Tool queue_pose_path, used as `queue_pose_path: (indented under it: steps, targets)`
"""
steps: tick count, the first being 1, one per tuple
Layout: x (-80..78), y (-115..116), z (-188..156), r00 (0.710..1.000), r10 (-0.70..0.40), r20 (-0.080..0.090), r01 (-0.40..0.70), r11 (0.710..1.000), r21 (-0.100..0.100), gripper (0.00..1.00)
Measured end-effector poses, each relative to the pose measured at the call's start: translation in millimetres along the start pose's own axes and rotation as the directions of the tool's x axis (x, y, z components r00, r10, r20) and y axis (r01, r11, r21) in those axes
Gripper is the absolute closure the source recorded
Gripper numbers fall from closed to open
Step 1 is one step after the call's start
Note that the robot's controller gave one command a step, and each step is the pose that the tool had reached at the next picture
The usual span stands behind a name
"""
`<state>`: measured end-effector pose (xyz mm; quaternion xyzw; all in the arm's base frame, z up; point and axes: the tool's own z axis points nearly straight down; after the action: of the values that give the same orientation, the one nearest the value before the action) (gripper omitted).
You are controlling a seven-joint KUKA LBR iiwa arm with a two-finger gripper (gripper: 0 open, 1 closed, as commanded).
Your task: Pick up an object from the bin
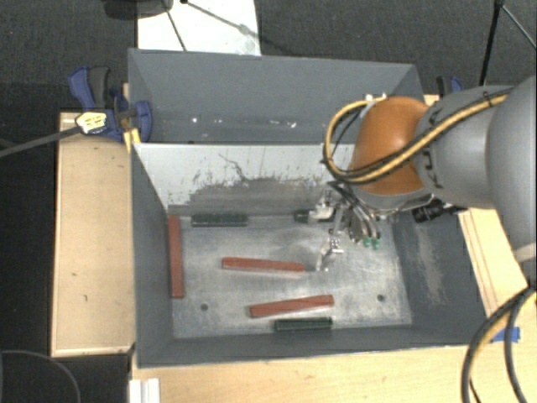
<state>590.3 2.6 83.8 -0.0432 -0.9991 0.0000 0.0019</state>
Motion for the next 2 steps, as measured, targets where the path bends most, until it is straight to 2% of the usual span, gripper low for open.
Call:
queue_pose_path:
  steps: [1, 2]
  targets:
    - [27.8, 42.6, 0.0, 0.999, 0.039, 0.006, -0.039, 0.999, 0.0, 0.0]
    - [43.0, 83.3, 2.8, 0.998, 0.06, 0.004, -0.06, 0.998, -0.003, 0.0]
